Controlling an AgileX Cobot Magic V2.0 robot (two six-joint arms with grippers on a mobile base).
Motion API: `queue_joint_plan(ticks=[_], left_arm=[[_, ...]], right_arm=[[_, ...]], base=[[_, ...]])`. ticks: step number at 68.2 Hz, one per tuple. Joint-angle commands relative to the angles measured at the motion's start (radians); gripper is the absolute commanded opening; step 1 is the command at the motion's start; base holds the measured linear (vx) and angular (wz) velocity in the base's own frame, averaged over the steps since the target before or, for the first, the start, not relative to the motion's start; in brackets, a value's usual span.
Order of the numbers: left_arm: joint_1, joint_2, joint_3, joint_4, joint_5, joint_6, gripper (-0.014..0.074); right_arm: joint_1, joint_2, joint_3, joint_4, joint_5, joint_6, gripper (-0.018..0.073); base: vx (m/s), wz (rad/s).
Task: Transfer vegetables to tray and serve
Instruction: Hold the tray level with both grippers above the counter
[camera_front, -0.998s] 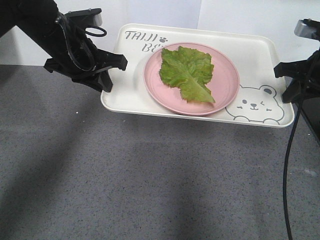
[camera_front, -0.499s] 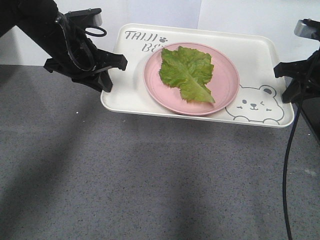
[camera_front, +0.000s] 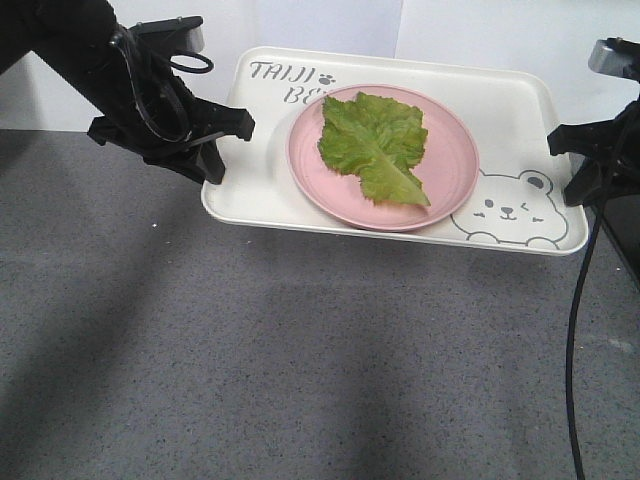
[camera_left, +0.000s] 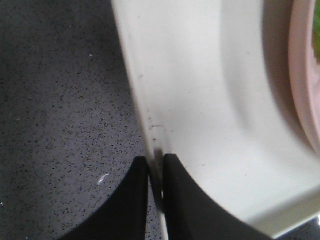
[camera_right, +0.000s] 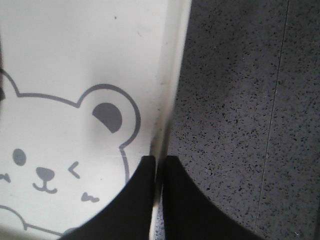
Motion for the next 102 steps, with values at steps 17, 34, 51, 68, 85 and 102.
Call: queue_joint_plan(ticks=[17,34,51,68,85,102], left_arm=[[-0.034,-0.053,-0.029,-0.165,-0.057,0.024,-0.0006],[-0.034,-0.053,-0.029,-0.165,-0.057,0.024,-0.0006],[-0.034,-0.053,-0.029,-0.165,-0.057,0.024,-0.0006],[-0.034,-0.053,-0.029,-0.165,-0.057,0.024,-0.0006],[-0.034,-0.053,-0.029,-0.165,-0.057,0.024,-0.0006],[-0.034,-0.053,-0.029,-0.165,-0.057,0.024,-0.0006]], right_arm=[[0.027,-0.052,-0.030,0.163,0.040,-0.016,-0.0006],[0.027,-0.052,-0.030,0.163,0.040,-0.016,-0.0006],[0.027,-0.052,-0.030,0.163,0.040,-0.016,-0.0006],[0.027,-0.052,-0.030,0.163,0.040,-0.016,-0.0006],[0.027,-0.052,-0.030,0.163,0.040,-0.016,-0.0006],[0.027,-0.052,-0.030,0.163,0.040,-0.016,-0.0006]], base=[[0.00,0.00],[0.00,0.00],[0.00,0.00],[0.00,0.00],[0.00,0.00],[0.00,0.00]])
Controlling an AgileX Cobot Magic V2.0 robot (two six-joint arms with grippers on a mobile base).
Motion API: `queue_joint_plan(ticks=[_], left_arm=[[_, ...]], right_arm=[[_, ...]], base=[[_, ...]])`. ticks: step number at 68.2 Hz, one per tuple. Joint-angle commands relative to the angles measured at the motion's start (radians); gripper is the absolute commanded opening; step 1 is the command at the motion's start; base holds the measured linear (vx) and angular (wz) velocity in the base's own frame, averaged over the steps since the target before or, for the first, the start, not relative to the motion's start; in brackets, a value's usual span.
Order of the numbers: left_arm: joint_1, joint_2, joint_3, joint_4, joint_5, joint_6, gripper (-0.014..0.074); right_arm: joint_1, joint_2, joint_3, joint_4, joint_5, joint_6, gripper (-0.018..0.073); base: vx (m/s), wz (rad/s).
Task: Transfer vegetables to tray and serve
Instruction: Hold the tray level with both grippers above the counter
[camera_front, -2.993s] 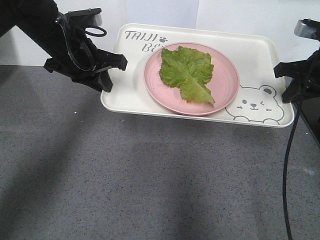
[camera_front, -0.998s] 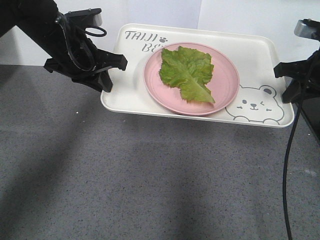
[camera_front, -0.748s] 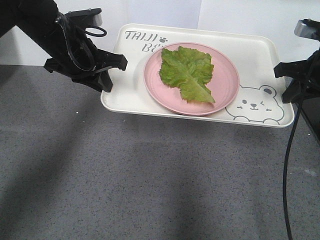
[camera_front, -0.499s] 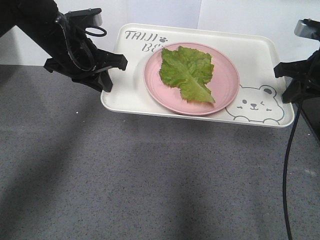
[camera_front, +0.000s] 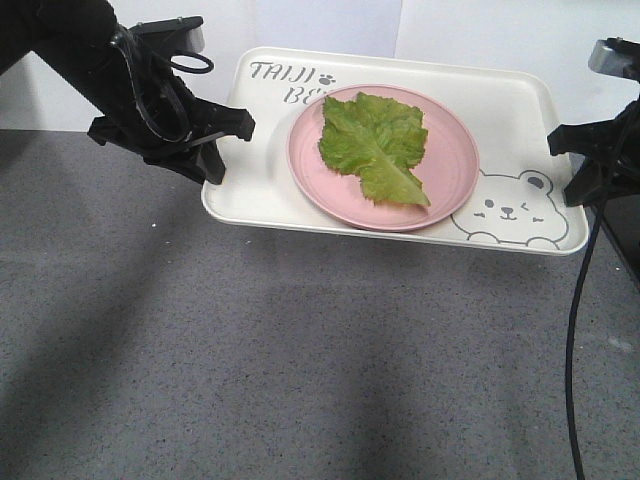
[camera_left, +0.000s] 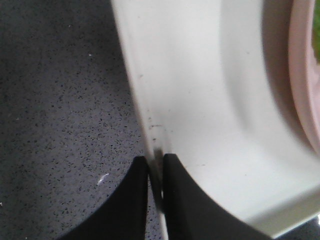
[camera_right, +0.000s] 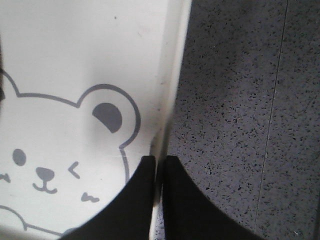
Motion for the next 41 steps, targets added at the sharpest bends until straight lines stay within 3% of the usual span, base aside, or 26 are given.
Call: queue_joint_plan(ticks=[1,41], left_arm=[[-0.033,-0.053,-0.029,-0.165,-0.057,0.024,-0.0006],[-0.033,-0.053,-0.029,-0.165,-0.057,0.024,-0.0006]], right_arm=[[0.027,-0.052,-0.030,0.164,0.040,-0.016,-0.0006],[0.027,-0.052,-0.030,0.164,0.040,-0.016,-0.0006]], base=[[0.00,0.00],[0.00,0.00]])
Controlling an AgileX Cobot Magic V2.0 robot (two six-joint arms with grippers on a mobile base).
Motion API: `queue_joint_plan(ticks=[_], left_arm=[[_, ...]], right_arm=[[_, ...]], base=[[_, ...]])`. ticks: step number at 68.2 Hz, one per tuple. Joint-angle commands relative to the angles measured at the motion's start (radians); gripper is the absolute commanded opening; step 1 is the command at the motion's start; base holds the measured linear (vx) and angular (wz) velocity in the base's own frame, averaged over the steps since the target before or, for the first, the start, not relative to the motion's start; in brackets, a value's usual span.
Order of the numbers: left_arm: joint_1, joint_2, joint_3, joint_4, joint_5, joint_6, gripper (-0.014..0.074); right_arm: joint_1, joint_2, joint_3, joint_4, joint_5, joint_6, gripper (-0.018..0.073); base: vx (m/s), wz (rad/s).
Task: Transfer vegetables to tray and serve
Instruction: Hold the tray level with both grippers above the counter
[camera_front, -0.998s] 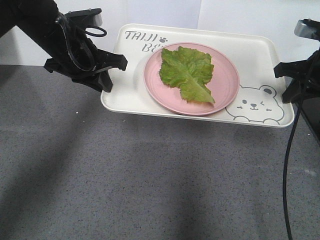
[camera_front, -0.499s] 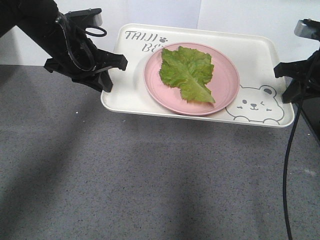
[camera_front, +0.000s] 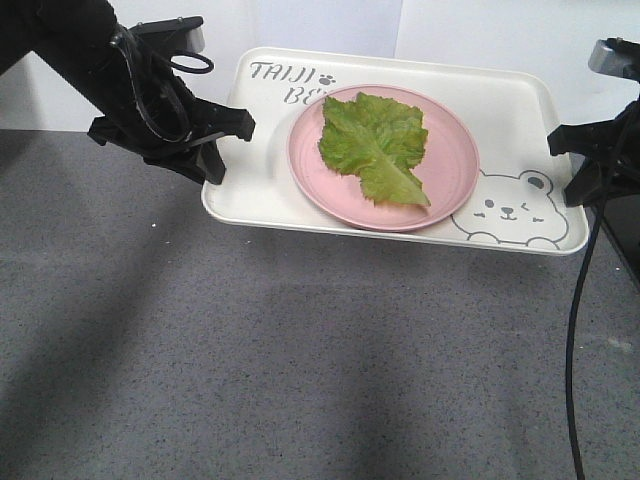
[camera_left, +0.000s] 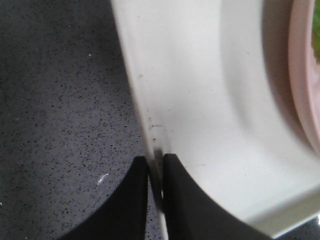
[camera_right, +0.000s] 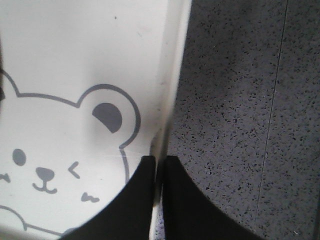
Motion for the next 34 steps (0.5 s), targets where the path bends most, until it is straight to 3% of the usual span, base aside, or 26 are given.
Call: queue_joint_plan(ticks=[1,28,34], left_arm=[[-0.033,-0.053,-0.029,-0.165,-0.057,0.024,-0.0006],[-0.033,-0.053,-0.029,-0.161,-0.080,0.024,-0.0006],[-0.033,-0.053,-0.029,-0.132,-0.072,0.024,-0.0006]], right_arm=[[0.027,-0.052,-0.030,0.165,0.040,-0.016,-0.0006],[0.027,-0.052,-0.030,0.167,-0.010,-0.019,-0.0006],[0.027,-0.052,-0.030,0.174,-0.011,-0.061,-0.0006]], base=[[0.00,0.00],[0.00,0.00],[0.00,0.00]])
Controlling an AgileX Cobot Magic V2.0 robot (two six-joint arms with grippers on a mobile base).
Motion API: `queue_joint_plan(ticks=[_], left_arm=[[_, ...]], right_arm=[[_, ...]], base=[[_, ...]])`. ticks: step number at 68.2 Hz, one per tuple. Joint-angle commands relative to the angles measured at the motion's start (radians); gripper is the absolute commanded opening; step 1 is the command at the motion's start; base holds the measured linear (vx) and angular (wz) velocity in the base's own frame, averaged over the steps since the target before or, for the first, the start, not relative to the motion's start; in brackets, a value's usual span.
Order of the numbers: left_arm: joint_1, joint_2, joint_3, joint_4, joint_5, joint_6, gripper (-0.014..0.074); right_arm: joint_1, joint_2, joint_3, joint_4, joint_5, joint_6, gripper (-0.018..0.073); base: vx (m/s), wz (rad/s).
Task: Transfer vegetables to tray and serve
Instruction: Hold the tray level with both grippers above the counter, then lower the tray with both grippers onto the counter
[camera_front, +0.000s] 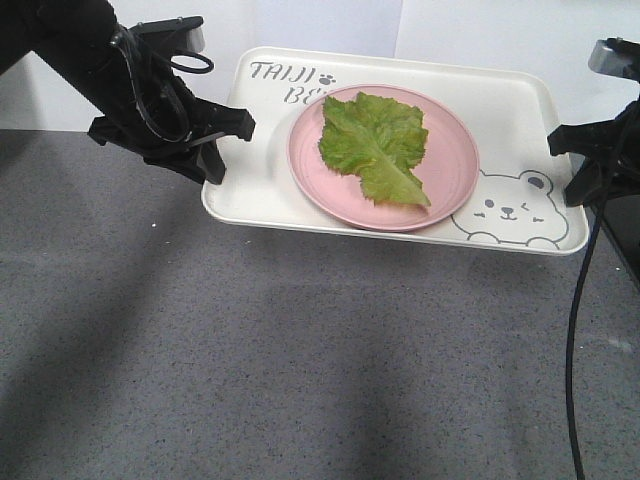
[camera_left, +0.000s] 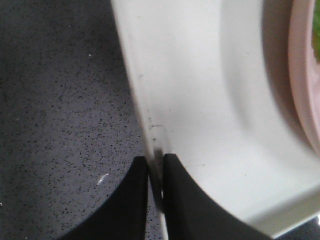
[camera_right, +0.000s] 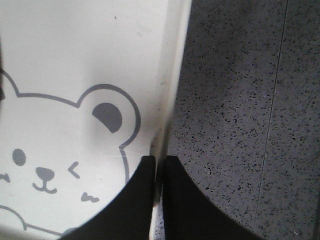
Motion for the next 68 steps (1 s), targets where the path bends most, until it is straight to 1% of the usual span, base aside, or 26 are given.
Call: queue_joint_plan(ticks=[1,13,23,37,44,53,60,68], left_arm=[[-0.033,-0.053,-0.029,-0.129,-0.071,0.024,-0.0006],[-0.033,-0.041,-0.029,-0.036,-0.058,0.024,-0.0006],[-0.033,-0.012,-0.029,-0.001,-0.058,0.024,-0.0006],[-0.033,0.047,-0.029,0.002,-0.058,0.024,-0.0006],[-0.033,0.083,-0.029,0.027,-0.058,0.024,-0.0006],[-0.033,0.133,-0.029,0.044,-0.058,0.024,-0.0006],[-0.033,0.165,-0.029,0.043,-0.058,0.024,-0.0006],[-0.033,0.192,-0.029,0.045,-0.058,0.024,-0.0006]], right_arm=[[0.027,-0.051,-0.030,0.178,-0.013,-0.067,-0.0006],[0.027,-0.017,-0.030,0.259,-0.015,-0.140,-0.0006],[0.027,0.037,-0.030,0.275,-0.014,-0.155,-0.0006],[0.027,0.136,-0.030,0.242,-0.009,-0.193,-0.0003],[0.027,0.176,-0.030,0.222,-0.014,-0.195,-0.0002],[0.027,0.219,-0.030,0.151,-0.017,-0.196,0.0001],[0.027,0.237,-0.030,0.092,-0.017,-0.196,0.0004],[0.027,0.246,-0.030,0.060,-0.024,-0.196,0.0005]], base=[[0.00,0.00],[0.00,0.00],[0.00,0.00],[0.00,0.00],[0.00,0.00],[0.00,0.00],[0.00,0.00],[0.00,0.00]])
